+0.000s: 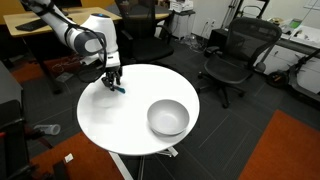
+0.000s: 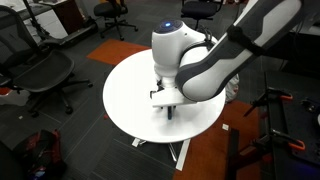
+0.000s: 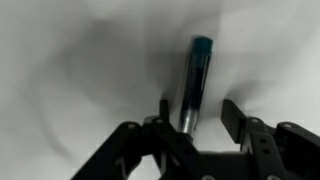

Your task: Put the marker in the bowl

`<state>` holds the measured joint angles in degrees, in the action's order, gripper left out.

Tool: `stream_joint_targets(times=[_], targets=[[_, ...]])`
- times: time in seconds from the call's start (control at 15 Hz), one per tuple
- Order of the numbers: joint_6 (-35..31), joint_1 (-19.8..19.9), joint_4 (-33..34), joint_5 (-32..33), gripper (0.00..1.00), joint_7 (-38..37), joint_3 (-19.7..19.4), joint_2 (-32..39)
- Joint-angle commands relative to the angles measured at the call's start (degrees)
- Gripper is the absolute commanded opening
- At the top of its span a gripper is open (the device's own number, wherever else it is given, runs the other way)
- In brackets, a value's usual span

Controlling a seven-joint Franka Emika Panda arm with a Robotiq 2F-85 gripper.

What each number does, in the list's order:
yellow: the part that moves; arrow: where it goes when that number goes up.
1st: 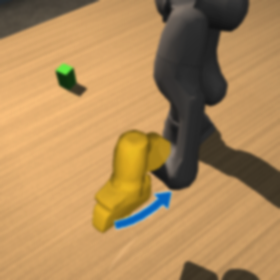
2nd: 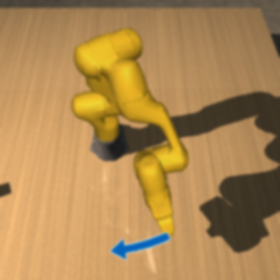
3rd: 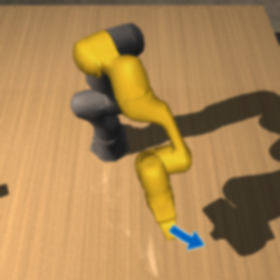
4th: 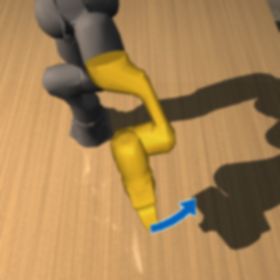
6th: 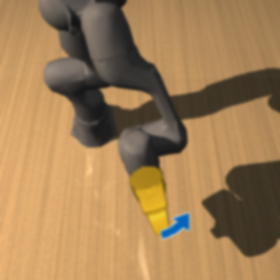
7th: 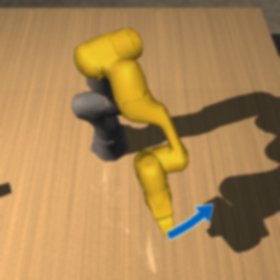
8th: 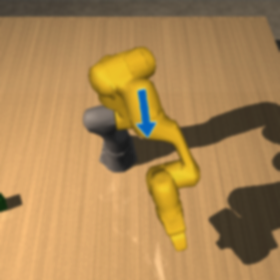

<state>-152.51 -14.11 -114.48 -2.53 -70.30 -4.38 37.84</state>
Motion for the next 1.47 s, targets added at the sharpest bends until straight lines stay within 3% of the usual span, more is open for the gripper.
stream_joint_targets(times=[0.0, 0.2, 0.27, 0.4, 0.87, 1.13, 1.4], targets=[[-0.9, -0.8, 1.2, -0.4, 0.27, -1.0, -1.1, 0.7], [-0.9, -0.6, 1.3, -0.5, 0.03, -0.8, -1.1, 0.6], [-0.9, -0.5, 1.3, -0.6, 0.0, -0.7, -1.2, 0.6], [-0.1, -0.7, 0.5, 0.0, 0.05, -0.4, -1.6, -0.5], [2.0, -0.2, -4.0, 4.1, 0.05, 3.3, -4.2, -9.2], [1.7, 1.0, -7.8, 8.7, 0.05, 9.4, -5.3, -16.0], [3.3, 5.1, -9.8, 8.6, 0.05, 20.3, -3.7, -20.9]])
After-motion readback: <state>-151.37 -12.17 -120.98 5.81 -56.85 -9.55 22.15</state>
